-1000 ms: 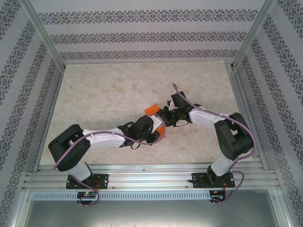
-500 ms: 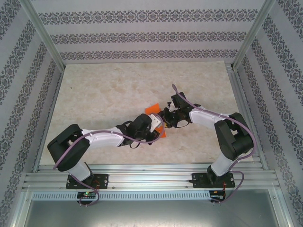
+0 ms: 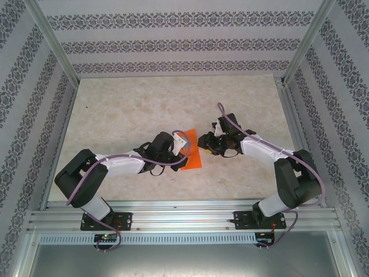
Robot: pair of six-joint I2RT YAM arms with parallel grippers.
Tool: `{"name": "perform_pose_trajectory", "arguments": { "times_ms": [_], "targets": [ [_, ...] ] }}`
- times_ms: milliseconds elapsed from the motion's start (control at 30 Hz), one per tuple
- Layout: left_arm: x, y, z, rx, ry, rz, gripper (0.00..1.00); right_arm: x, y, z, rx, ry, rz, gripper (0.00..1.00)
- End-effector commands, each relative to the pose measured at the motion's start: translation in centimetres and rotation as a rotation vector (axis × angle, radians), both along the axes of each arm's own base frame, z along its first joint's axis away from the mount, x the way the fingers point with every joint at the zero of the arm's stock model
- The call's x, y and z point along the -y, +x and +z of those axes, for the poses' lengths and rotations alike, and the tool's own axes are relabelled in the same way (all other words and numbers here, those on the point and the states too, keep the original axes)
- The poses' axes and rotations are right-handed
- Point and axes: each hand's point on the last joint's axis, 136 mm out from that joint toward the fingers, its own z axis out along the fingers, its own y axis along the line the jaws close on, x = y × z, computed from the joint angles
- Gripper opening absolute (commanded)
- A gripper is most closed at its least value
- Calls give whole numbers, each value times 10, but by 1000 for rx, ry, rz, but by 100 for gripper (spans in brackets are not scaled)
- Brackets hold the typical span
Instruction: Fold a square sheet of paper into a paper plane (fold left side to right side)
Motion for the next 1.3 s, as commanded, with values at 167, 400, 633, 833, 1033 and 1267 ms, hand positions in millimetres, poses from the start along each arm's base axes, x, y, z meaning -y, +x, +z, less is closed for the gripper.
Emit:
{"name": "perform_pose_trajectory", "arguments": {
  "times_ms": [167, 400, 633, 833, 1033, 1267],
  "targets": [
    [-8, 15, 11, -9, -76, 23, 0, -3, -28, -31, -26, -20, 61, 20],
    [-13, 23, 8, -22, -73, 41, 0, -11, -37, -51, -72, -37, 86, 14],
    [-19, 26, 0, -34, -43, 50, 0, -11, -44, -69, -127, -74, 100, 9],
    [-22, 30, -9, -49, -25, 62, 0, -1, -50, -82, -168, -145, 106, 9],
    [-24, 33, -16, -54, -8, 76, 0, 4, -54, -89, -190, -185, 118, 9],
    [-27, 41, -22, -58, 5, 94, 0, 3, -55, -91, -192, -199, 133, 9]
  ]
}}
